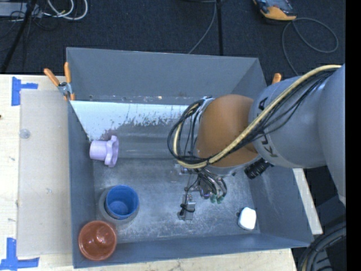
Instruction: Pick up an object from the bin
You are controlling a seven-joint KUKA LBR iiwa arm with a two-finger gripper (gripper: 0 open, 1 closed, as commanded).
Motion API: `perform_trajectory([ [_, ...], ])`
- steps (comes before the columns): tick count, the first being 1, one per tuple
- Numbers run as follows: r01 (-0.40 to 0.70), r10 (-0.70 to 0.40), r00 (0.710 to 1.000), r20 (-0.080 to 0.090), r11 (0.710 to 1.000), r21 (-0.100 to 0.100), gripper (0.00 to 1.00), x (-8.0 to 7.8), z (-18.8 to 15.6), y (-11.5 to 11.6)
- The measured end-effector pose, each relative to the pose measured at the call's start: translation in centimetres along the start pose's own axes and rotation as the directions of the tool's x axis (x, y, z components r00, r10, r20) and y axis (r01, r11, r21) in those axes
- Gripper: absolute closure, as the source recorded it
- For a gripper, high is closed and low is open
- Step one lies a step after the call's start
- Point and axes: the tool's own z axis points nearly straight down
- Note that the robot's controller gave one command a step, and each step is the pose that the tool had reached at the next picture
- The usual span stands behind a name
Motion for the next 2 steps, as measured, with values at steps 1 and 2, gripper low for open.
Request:
perform_trajectory([
  [1,-0.002,0.002,1.000,0.008,1.000,-0.001,0.00,-0.2,-0.4,0.0],
  [2,-0.001,0.001,1.000,0.005,1.000,0.001,0.00,-2.4,0.2,4.2],
])
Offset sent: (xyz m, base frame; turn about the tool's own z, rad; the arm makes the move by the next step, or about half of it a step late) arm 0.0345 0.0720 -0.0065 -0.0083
